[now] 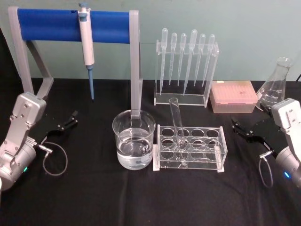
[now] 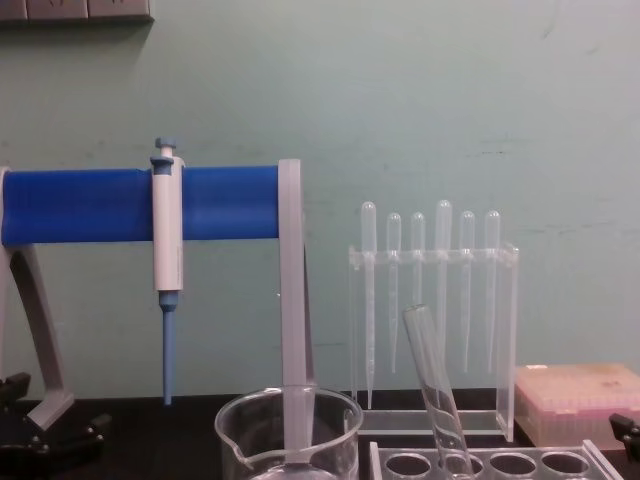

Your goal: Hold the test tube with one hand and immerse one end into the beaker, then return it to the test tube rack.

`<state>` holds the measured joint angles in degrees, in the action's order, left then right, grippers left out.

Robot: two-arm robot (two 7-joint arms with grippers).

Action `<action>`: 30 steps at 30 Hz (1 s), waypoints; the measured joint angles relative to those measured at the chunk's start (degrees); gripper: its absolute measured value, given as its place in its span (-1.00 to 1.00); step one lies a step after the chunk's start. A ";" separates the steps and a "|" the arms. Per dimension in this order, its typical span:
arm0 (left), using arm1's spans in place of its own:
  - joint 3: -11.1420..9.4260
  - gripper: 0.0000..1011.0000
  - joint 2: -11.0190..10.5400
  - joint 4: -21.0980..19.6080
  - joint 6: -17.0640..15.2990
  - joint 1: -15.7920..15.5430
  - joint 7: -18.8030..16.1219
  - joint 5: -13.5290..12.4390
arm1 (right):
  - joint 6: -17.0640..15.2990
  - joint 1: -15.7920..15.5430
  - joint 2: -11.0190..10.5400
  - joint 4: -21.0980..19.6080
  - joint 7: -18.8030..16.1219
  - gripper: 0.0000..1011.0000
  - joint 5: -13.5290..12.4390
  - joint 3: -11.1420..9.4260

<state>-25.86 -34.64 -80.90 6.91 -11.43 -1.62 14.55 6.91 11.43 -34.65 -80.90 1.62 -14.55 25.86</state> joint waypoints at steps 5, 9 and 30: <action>0.00 0.98 0.00 0.00 0.00 0.00 0.00 0.00 | 0.00 0.00 0.00 0.00 0.00 0.98 0.00 0.00; 0.00 0.98 0.00 0.00 0.00 0.00 0.00 0.00 | 0.00 0.00 0.00 0.00 0.00 0.98 0.00 0.00; 0.00 0.98 0.00 0.00 0.00 0.00 0.00 0.00 | 0.00 0.00 0.00 0.00 0.00 0.98 0.00 0.00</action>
<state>-25.86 -34.64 -80.90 6.91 -11.43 -1.62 14.55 6.91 11.43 -34.64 -80.90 1.62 -14.55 25.86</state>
